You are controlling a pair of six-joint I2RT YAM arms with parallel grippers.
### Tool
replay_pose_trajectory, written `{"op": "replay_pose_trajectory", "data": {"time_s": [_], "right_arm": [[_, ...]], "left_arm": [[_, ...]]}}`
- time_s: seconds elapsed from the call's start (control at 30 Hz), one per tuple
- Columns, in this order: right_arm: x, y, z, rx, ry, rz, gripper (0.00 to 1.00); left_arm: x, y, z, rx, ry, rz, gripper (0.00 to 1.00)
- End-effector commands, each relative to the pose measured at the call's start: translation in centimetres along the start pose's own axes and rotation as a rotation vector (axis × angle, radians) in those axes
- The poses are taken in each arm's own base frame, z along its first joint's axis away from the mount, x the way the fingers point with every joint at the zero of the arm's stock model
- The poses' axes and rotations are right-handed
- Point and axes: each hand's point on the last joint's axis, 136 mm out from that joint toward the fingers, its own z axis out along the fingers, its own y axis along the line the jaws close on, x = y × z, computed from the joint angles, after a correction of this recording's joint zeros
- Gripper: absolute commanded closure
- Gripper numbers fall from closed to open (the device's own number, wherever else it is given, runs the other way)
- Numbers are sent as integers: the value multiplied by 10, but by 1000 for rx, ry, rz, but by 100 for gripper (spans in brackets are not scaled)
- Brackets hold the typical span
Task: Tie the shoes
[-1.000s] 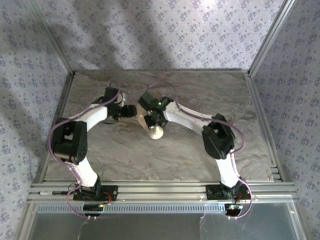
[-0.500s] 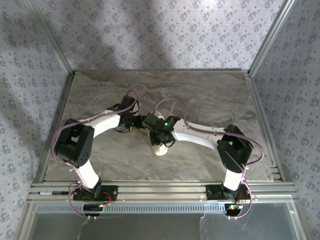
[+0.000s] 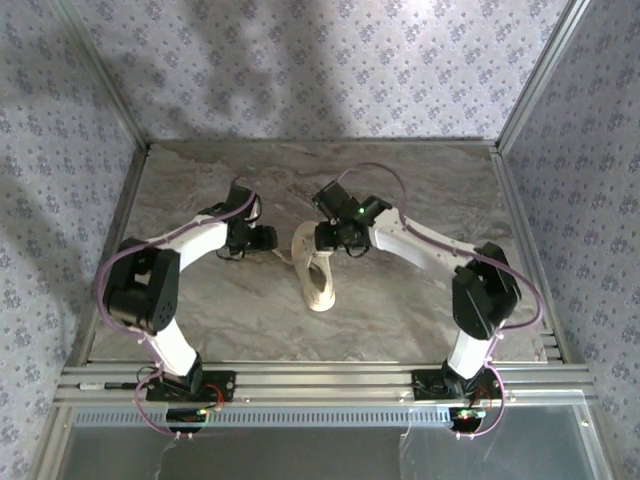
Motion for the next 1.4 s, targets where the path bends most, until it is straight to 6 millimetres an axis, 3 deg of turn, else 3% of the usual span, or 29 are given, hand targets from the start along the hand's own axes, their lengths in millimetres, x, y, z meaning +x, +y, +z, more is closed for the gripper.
{"op": "replay_pose_trajectory", "data": {"time_s": [0.0,0.17,0.27,0.37,0.5,0.6,0.73,0.9,1.07,1.2,1.23,1.37], "right_arm": [[-21,-12,26,18,32,-21,39],[-44,-31,73,64,78,-7,37],[-46,-39,101,73,124,12,36],[-44,-41,120,65,152,27,36],[-32,-48,138,84,222,33,41],[-25,-61,144,81,225,66,65],[-15,-88,137,97,201,119,87],[-4,-106,116,125,152,133,100],[7,-113,94,111,93,153,100],[-6,-105,67,69,-21,143,100],[2,-106,65,72,-22,136,100],[-8,-98,43,57,-98,115,100]], "left_arm": [[-2,-4,9,-21,33,-2,27],[-1,-2,28,-55,66,16,27],[2,1,35,-74,83,24,28],[1,3,39,-84,88,40,36],[-11,1,39,-83,76,72,66],[-27,-4,35,-72,49,107,84],[-48,-11,23,-61,13,163,99],[-63,-18,5,-44,-32,233,100],[-66,-30,-24,10,-73,280,100],[-60,-47,-56,81,-132,338,100],[-59,-52,-65,93,-152,357,100],[-47,-71,-99,126,-209,423,100]]}}
